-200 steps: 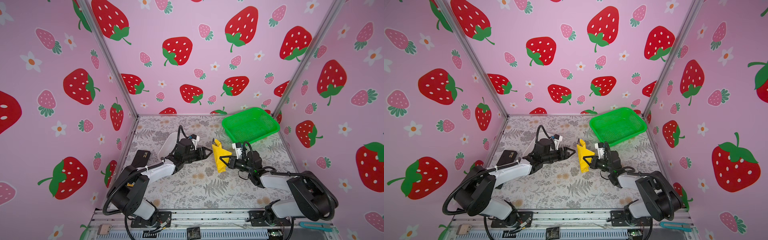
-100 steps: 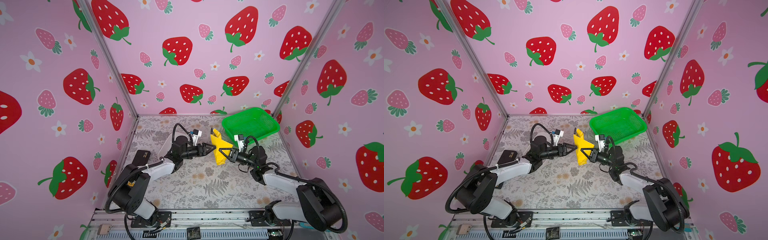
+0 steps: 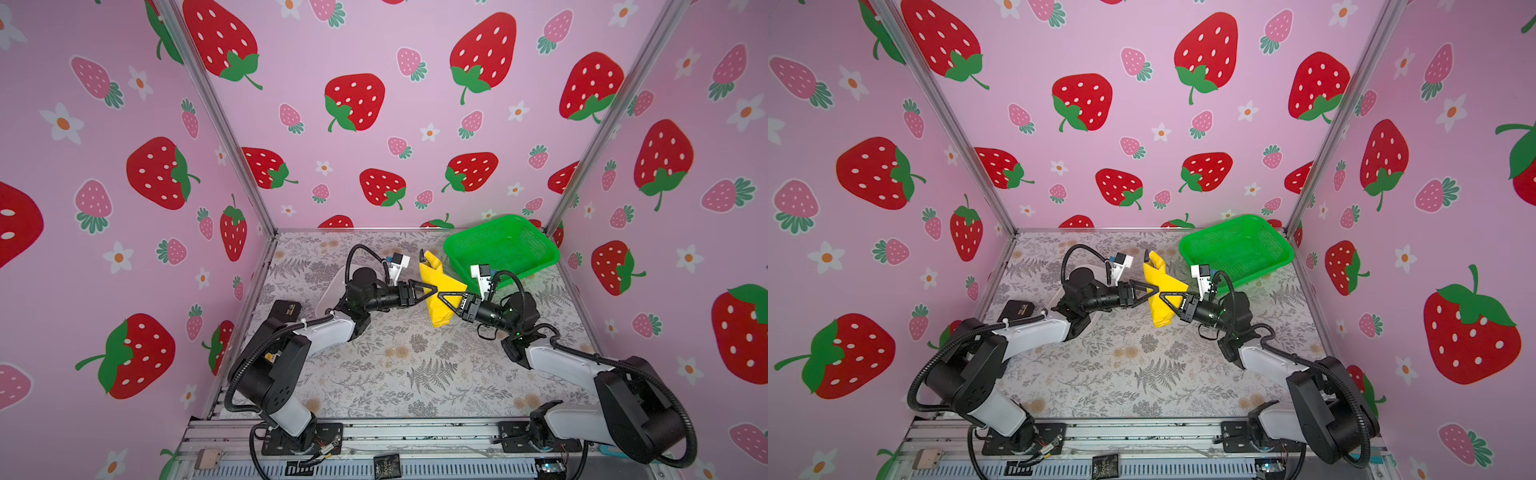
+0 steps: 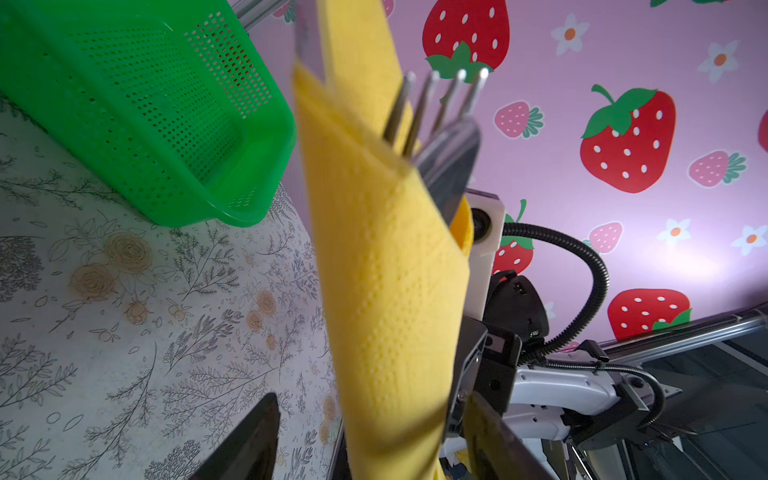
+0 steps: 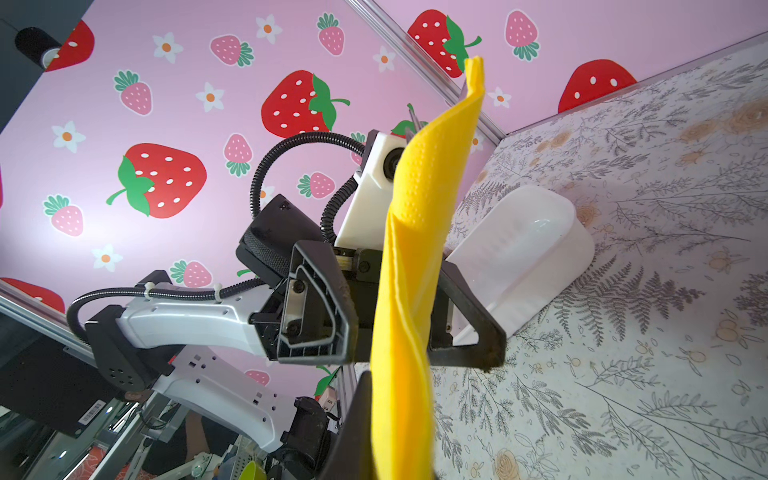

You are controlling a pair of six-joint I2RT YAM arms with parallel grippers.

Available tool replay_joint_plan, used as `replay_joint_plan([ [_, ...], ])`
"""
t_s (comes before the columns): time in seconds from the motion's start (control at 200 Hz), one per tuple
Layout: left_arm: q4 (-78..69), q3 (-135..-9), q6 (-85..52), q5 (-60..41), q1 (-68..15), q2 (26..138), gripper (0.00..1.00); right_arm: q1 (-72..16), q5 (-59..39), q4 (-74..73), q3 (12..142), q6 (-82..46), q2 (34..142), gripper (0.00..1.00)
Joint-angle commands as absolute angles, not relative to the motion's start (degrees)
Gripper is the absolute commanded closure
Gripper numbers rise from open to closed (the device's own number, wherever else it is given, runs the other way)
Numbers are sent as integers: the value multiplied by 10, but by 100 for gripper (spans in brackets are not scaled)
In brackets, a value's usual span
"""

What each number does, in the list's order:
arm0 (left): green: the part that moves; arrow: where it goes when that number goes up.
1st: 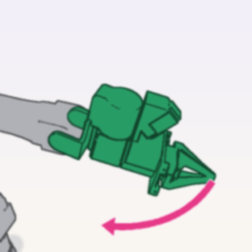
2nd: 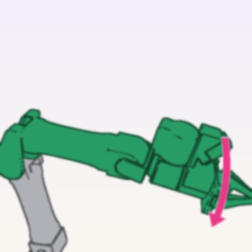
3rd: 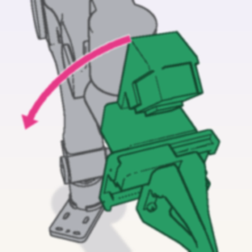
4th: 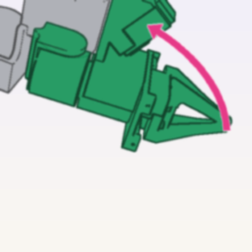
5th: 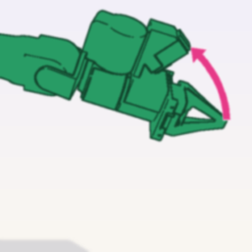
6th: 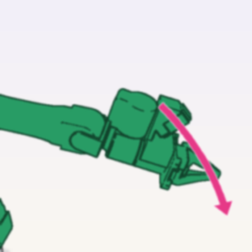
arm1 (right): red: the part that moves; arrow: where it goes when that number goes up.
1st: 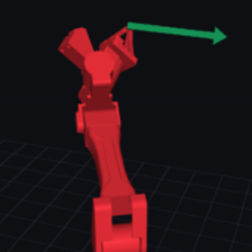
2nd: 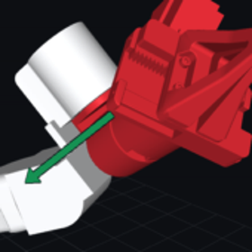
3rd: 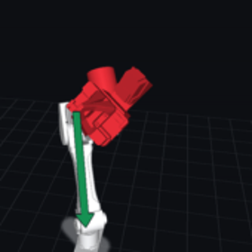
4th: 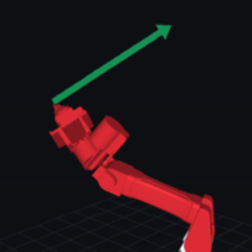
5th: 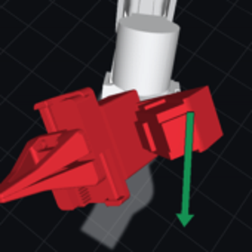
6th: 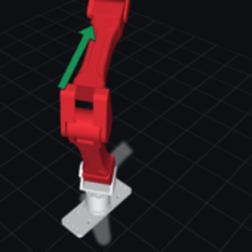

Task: Place the utensils on the paper napkin and roll it up
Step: 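Lift the napkin bundle upright with both grippers, raising it off the table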

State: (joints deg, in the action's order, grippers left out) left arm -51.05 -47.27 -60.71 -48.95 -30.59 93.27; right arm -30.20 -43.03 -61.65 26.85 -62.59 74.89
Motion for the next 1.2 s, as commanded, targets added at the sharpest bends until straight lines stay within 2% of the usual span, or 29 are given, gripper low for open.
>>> replay_joint_plan([
  [0.0,-589,-505,-649,-513,-306,943,30,-298,-440,-688,282,-653,751,92],
  [0.745,-656,-512,-691,-502,-317,957,67,-298,-437,-729,273,-681,763,92],
  [0.875,-666,-508,-695,-498,-317,956,77,-298,-436,-726,271,-680,764,92],
  [1.196,-687,-507,-708,-494,-317,957,89,-297,-428,-704,266,-669,751,91],
])
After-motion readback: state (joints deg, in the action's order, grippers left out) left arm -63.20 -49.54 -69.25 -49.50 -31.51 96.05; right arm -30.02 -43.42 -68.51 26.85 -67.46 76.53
